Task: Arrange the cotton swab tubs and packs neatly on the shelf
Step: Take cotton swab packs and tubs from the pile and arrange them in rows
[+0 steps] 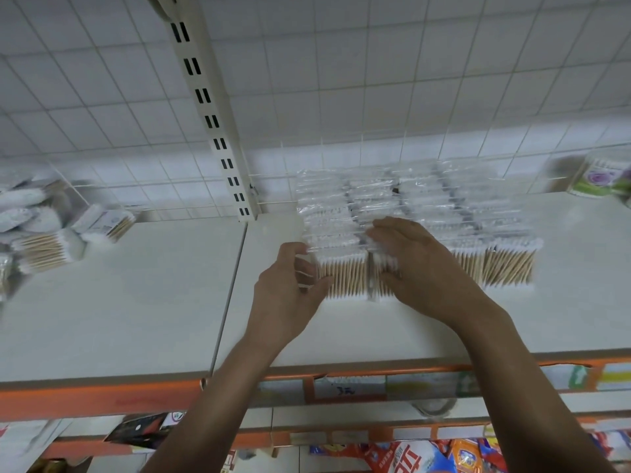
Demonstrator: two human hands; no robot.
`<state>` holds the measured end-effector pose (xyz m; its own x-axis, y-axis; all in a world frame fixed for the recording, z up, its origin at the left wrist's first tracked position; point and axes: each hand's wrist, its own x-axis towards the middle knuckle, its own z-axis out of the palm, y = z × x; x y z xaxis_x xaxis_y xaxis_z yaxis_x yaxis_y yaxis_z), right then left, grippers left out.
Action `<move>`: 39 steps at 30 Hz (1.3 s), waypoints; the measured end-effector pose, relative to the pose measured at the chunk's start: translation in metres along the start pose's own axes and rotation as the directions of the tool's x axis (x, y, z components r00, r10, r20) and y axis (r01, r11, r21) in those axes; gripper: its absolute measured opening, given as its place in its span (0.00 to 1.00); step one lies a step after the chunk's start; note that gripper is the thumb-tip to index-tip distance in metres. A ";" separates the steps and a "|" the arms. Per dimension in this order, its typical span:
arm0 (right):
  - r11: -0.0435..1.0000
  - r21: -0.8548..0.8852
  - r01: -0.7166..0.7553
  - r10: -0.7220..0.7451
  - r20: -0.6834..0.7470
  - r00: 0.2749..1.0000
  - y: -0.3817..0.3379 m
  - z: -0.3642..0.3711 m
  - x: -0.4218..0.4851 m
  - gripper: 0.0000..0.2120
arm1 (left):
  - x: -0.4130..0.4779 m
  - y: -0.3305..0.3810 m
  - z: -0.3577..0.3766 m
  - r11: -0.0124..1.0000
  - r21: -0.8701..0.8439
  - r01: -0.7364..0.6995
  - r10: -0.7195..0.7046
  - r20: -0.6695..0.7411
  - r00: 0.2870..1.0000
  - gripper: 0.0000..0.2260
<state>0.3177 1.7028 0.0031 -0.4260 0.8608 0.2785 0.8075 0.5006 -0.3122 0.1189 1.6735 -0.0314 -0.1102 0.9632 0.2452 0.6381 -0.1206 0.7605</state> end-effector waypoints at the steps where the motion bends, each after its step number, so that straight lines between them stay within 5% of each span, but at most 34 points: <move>1: 1.000 0.008 0.015 -0.015 -0.012 1.000 -0.001 -0.002 0.000 0.28 | -0.001 0.002 -0.003 1.000 0.006 0.015 -0.015 -0.024 1.000 0.18; 6: 0.995 0.055 0.086 -0.081 -0.087 0.993 -0.017 -0.008 0.013 0.22 | 0.004 0.011 -0.021 0.998 0.049 0.042 -0.032 -0.188 0.982 0.13; 11: 0.977 0.083 0.196 -0.188 -0.094 0.978 -0.051 0.003 0.038 0.21 | 0.009 -0.008 -0.033 0.958 0.283 -0.041 0.119 -0.262 0.958 0.13; 22: 0.951 0.032 0.306 -0.308 0.066 0.949 -0.157 0.073 0.092 0.24 | 0.012 -0.079 -0.112 0.839 0.543 -0.007 0.199 -0.295 0.935 0.22; 29: 0.940 0.049 0.339 -0.342 0.190 0.920 -0.243 0.121 0.140 0.27 | 0.008 -0.142 -0.196 0.753 0.645 0.132 0.132 -0.344 0.930 0.21; 39: 0.914 0.087 0.397 -0.406 0.153 0.901 -0.336 0.197 0.207 0.24 | 0.013 -0.219 -0.297 0.617 0.676 0.403 0.000 -0.512 0.859 0.19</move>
<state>-0.1226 1.7309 -0.0133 -0.7740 0.5865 0.2387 0.5331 0.8070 -0.2540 -0.2488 1.6414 -0.0163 -0.4847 0.7045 0.5183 0.8645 0.4759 0.1615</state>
